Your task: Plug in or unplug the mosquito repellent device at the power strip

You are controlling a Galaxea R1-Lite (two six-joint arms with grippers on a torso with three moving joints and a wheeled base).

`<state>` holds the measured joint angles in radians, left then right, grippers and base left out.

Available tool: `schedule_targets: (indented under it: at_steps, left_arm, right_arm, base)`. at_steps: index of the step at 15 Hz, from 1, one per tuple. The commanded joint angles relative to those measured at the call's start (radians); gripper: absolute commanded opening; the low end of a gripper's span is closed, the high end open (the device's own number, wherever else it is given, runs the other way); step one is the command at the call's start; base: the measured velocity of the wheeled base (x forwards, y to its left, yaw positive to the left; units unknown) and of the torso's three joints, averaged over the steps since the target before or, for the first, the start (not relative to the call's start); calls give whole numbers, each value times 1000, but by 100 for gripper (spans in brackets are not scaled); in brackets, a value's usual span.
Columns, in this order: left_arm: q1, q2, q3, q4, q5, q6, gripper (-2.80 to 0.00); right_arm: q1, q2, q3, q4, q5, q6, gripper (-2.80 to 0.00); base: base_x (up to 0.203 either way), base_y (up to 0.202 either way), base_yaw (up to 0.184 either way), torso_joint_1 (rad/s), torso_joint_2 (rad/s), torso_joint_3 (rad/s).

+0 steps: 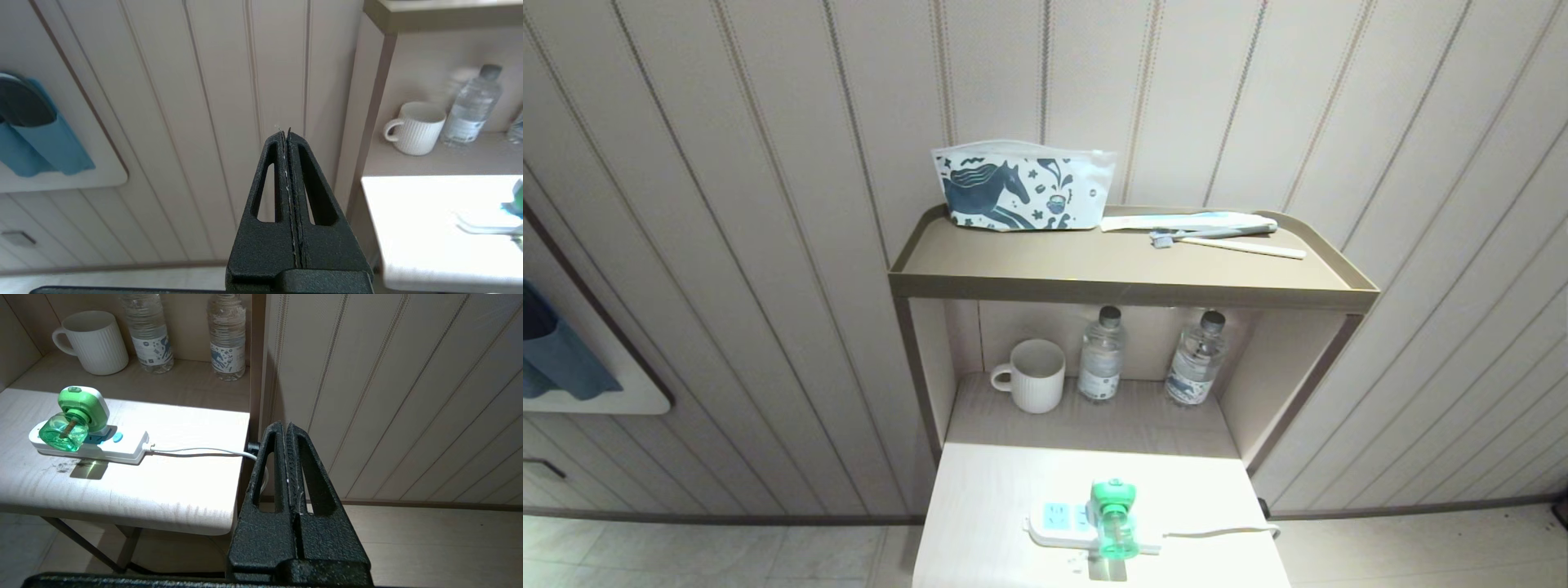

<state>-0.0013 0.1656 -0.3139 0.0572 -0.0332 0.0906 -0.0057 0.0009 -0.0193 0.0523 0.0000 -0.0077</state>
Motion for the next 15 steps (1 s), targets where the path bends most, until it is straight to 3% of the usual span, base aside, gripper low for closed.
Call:
schedule_targets:
  at_steps: [1, 5, 7, 12, 15]
  left_arm:
    - [0, 250, -90, 1, -4, -21, -280]
    - [-13, 558, -193, 13, -31, -109, -280]
    - [-128, 613, -233, 43, -40, -175, -280]
    - [-441, 702, -336, 211, -19, -426, -280]
    - [-586, 772, -341, 228, 40, -501, -280]
  right_arm:
    - [0, 2, -2, 3, 0, -3, -280]
    - [0, 2, -2, 1, 0, -3, -280]
    - [0, 2, -2, 1, 0, -3, -280]
    - [0, 2, -1, -2, 2, -2, -280]
    - [0, 2, 1, -3, 2, -2, -280]
  base:
    - [0, 0, 0, 0, 0, 0]
    - [0, 0, 0, 0, 0, 0]
    - [0, 0, 0, 0, 0, 0]
    - [0, 0, 0, 0, 0, 0]
    - [0, 0, 0, 0, 0, 0]
